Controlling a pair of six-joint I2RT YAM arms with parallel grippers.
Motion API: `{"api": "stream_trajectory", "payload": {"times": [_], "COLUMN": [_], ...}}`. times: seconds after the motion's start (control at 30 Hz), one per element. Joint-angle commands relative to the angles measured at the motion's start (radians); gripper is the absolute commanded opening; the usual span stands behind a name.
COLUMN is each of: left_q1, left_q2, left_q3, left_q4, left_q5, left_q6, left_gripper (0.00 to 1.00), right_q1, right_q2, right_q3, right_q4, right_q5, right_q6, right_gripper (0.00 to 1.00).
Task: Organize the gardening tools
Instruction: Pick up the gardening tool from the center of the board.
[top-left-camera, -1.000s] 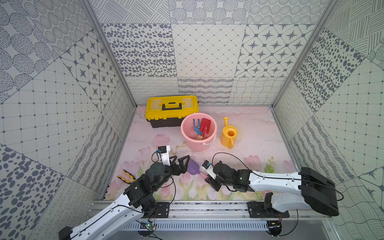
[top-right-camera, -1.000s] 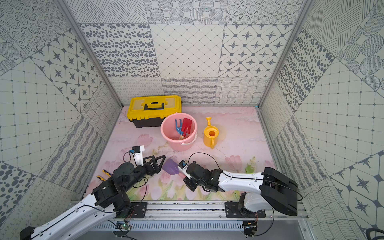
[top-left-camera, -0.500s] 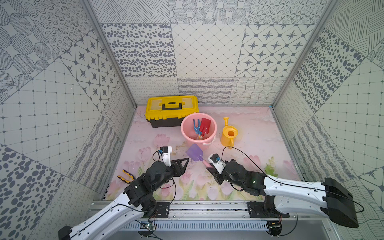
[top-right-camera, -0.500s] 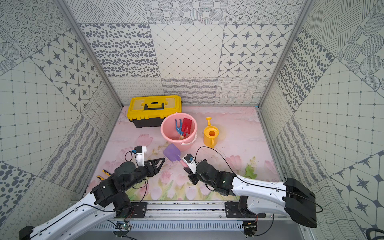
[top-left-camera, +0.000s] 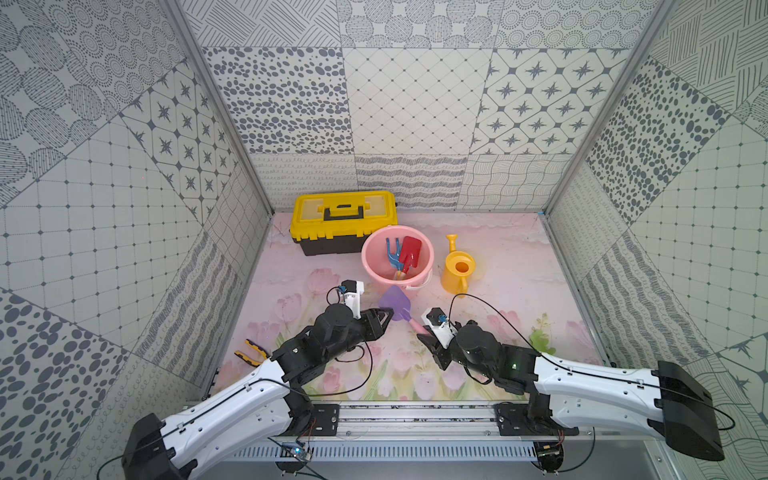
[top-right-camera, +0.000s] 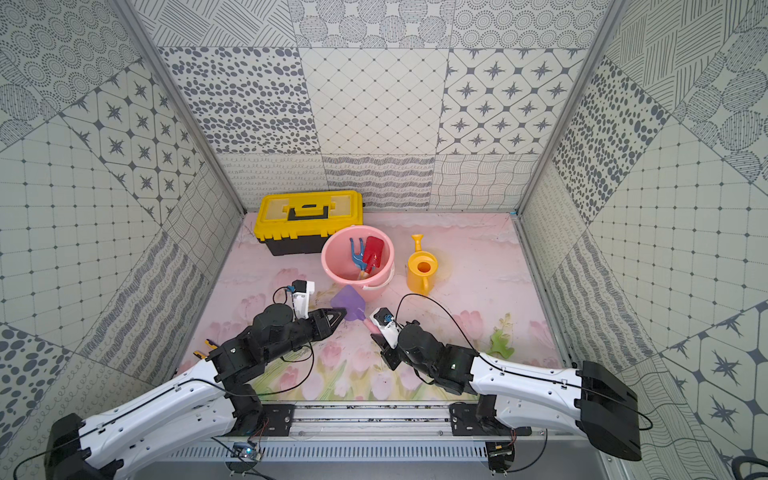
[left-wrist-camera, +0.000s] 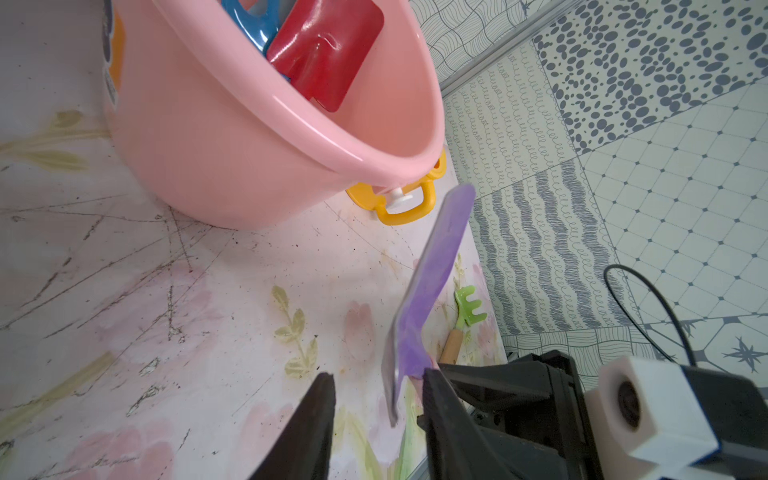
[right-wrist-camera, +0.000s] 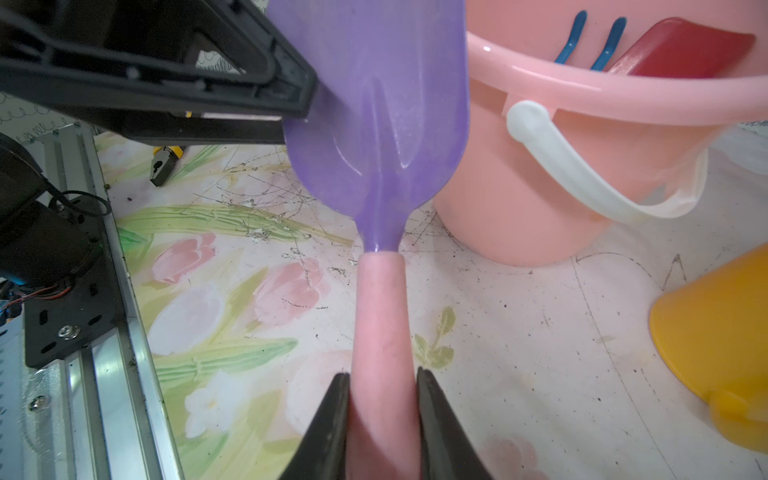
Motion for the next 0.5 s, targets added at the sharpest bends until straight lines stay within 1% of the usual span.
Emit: {"api": "stream_trajectory", "payload": {"times": [0.0, 0.1, 0.13, 0.2, 0.23, 0.27, 0.3, 0.37, 0.4, 0.43, 0.47], "left_q1": [-0.001, -0.001, -0.001, -0.001, -0.001, -0.002, -0.001, -0.001, -0.001, -0.002, -0.001], "left_q2": [0.051, 0.076, 0.081, 0.100, 0.107, 0.114, 0.119, 0.124, 0.126, 0.127, 0.129], "left_q3": [0.052, 0.078, 0.087, 0.108, 0.117, 0.127, 0.138, 0.166, 0.182, 0.198, 0.215], "left_q4": [0.100, 0.096, 0.092, 0.085, 0.080, 0.078, 0.073, 0.056, 0.046, 0.037, 0.026], "left_q5": [0.016, 0.018, 0.020, 0.024, 0.027, 0.031, 0.035, 0.038, 0.039, 0.040, 0.039], "left_q6": [0.000, -0.001, -0.001, -0.001, -0.002, -0.002, -0.003, 0.004, 0.009, 0.017, 0.028], "left_gripper": [0.33, 0.20, 0.15, 0.00, 0.00, 0.00, 0.00, 0.00, 0.00, 0.00, 0.00], "right_q1": [0.004, 0.005, 0.007, 0.009, 0.010, 0.010, 0.010, 0.010, 0.010, 0.010, 0.010], "right_q2": [-0.041, -0.069, -0.077, -0.091, -0.097, -0.106, -0.114, -0.132, -0.143, -0.156, -0.168], "right_q3": [-0.017, -0.025, -0.027, -0.030, -0.031, -0.033, -0.036, -0.045, -0.048, -0.053, -0.057], "right_q4": [0.067, 0.066, 0.065, 0.062, 0.060, 0.060, 0.060, 0.060, 0.060, 0.059, 0.057], "right_q5": [0.025, 0.032, 0.033, 0.036, 0.038, 0.043, 0.053, 0.074, 0.081, 0.088, 0.097], "right_q6": [0.004, 0.013, 0.012, 0.013, 0.014, 0.018, 0.022, 0.033, 0.039, 0.041, 0.044], "right_gripper": [0.03, 0.03, 0.03, 0.04, 0.04, 0.08, 0.15, 0.37, 0.50, 0.53, 0.53]}}
